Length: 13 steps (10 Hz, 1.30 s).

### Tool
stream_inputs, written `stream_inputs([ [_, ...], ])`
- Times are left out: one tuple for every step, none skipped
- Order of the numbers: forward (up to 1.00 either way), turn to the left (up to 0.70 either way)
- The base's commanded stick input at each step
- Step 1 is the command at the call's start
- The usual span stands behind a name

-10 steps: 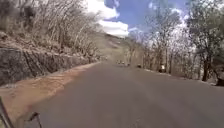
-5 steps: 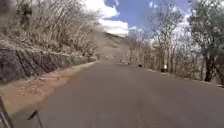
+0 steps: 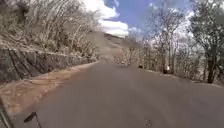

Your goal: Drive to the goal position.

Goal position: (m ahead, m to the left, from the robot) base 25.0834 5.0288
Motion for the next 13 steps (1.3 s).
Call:
stream_inputs([
  [0.7,0.0],
  [0.7,0.0],
  [0.7,0.0],
  [0.7,0.0],
  [0.7,0.0],
  [0.7,0.0],
  [0.7,0.0],
  [0.7,0.0],
  [0.7,0.0],
  [0.7,0.0],
  [0.7,0.0],
  [0.7,0.0],
  [0.7,0.07],
])
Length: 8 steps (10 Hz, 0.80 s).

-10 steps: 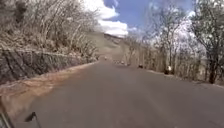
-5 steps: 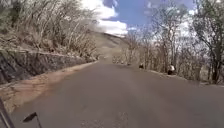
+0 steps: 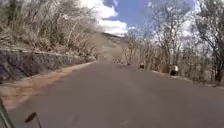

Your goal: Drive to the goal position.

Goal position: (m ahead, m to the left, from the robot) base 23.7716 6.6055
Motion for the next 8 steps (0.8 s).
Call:
stream_inputs([
  [0.7,0.14],
  [0.7,0.29],
  [0.7,0.14],
  [0.7,0.0],
  [0.7,0.0],
  [0.7,0.0],
  [0.7,0.0],
  [0.7,0.0],
])
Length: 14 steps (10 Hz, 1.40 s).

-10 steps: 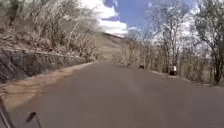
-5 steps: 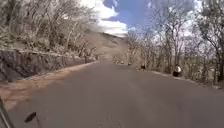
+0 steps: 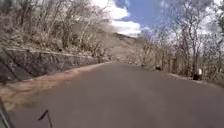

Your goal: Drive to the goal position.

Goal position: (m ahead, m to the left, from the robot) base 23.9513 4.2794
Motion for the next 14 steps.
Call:
stream_inputs([
  [0.7,0.0],
  [0.7,0.0],
  [0.7,0.0],
  [0.7,0.0],
  [0.7,0.0],
  [0.7,0.0],
  [0.7,0.0],
  [0.7,0.0],
  [0.7,0.0],
  [0.7,0.0],
  [0.7,0.0],
  [0.7,0.0],
  [0.7,0.0],
  [0.7,0.0],
])
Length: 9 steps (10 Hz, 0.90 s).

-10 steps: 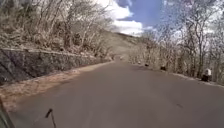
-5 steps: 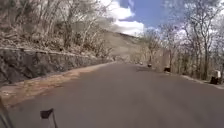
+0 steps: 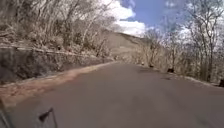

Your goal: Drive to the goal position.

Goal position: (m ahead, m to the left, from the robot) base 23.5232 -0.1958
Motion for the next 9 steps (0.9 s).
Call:
stream_inputs([
  [0.7,0.0],
  [0.7,0.0],
  [0.7,0.0],
  [0.7,0.0],
  [0.7,0.0],
  [0.7,0.0],
  [0.7,0.0],
  [0.7,0.0],
  [0.7,0.0],
])
